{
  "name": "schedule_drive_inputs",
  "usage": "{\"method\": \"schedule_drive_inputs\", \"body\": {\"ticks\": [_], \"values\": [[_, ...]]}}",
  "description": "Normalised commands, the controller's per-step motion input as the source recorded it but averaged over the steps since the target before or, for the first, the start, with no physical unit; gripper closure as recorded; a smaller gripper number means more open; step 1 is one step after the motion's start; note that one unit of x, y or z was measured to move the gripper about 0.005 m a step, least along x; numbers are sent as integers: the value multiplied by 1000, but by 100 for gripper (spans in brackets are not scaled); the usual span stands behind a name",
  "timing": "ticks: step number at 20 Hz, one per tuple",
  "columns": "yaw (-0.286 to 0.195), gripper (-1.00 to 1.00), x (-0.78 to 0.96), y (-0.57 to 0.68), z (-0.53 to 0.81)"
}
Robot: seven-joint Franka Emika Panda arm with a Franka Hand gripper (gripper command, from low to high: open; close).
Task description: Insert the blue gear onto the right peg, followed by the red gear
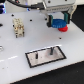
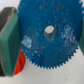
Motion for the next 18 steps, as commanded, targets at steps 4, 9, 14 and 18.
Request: {"method": "schedule_drive_inputs", "body": {"ticks": [4, 9, 14, 18], "values": [[0, 100, 783, -239, 129], [0, 100, 699, -248, 73], [0, 100, 615, -228, 8], [0, 100, 393, -198, 4]]}}
